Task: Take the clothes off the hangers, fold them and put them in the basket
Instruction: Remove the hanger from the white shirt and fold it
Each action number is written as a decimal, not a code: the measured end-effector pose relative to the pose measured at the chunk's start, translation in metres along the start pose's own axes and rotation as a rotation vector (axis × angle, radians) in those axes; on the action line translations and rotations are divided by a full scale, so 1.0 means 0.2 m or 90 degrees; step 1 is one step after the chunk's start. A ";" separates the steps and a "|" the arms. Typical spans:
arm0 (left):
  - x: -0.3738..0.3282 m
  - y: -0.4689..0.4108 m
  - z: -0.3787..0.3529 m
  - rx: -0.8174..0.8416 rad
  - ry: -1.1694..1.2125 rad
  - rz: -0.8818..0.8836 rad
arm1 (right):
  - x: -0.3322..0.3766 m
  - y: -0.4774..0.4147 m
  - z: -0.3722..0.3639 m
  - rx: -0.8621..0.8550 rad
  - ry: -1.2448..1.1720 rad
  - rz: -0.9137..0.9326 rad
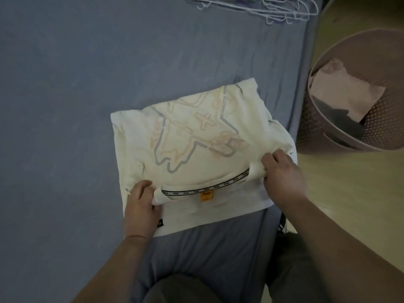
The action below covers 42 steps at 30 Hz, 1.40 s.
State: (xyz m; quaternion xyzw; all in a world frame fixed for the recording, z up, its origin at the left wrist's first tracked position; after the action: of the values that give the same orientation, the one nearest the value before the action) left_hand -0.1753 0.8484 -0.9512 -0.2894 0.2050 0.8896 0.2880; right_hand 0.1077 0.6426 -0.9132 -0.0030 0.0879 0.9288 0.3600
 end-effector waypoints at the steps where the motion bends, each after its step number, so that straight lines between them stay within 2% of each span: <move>1: 0.01 0.02 -0.01 0.012 -0.011 -0.013 | -0.01 0.03 -0.03 0.009 -0.006 0.005; 5: 0.02 0.08 -0.05 0.022 -0.041 -0.033 | -0.03 0.07 -0.13 0.086 -0.015 0.000; 9: 0.03 0.21 -0.08 0.040 -0.138 -0.081 | -0.01 0.14 -0.18 0.260 0.038 0.029; 12: 0.04 0.28 -0.04 0.002 -0.196 -0.113 | -0.04 0.19 -0.13 0.255 0.066 -0.003; 14: 0.07 0.33 -0.03 0.004 -0.226 -0.142 | -0.10 0.22 -0.11 0.260 0.086 -0.066; 18: 0.04 0.30 -0.07 0.123 -0.293 -0.115 | -0.13 0.23 -0.16 0.326 0.062 -0.144; 20: -0.13 0.19 -0.05 0.149 -0.275 -0.117 | -0.16 0.23 -0.17 0.297 -0.034 -0.202; 25: -0.75 -0.39 -0.21 0.097 -0.126 -0.223 | -0.26 0.23 -0.12 0.043 -0.224 -0.370; 28: -1.06 -0.79 -0.41 0.073 -0.048 -0.189 | -0.37 0.17 -0.20 0.076 -0.331 -0.439; 31: -1.29 -1.17 -0.58 0.079 -0.039 -0.102 | -0.43 0.11 -0.31 0.181 -0.442 -0.412; 33: -1.40 -1.35 -0.73 0.128 -0.122 -0.029 | -0.48 0.08 -0.37 0.270 -0.529 -0.406; 35: -1.46 -1.43 -0.83 0.204 -0.233 0.027 | -0.54 0.06 -0.40 0.306 -0.545 -0.397; 39: -1.58 -1.45 -0.87 0.296 -0.371 0.034 | -0.62 0.05 -0.41 0.339 -0.517 -0.355; 42: -1.69 -1.44 -0.88 0.330 -0.407 0.037 | -0.65 0.06 -0.42 0.361 -0.606 -0.356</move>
State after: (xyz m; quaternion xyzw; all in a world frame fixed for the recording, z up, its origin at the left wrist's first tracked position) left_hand 0.3013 0.8379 -0.9260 0.0900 0.3305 0.8613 0.3752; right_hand 0.1910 0.5345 -0.9849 0.4842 0.1569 0.6394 0.5763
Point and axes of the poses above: each hand's wrist, its own y-axis away from the middle knuckle, its own z-axis out of the back of the hand, x = y × z, the point moved 7 cm from there along -y, towards the middle knuckle, and after that the axes turned 14 degrees about y, right-handed, at the moved point
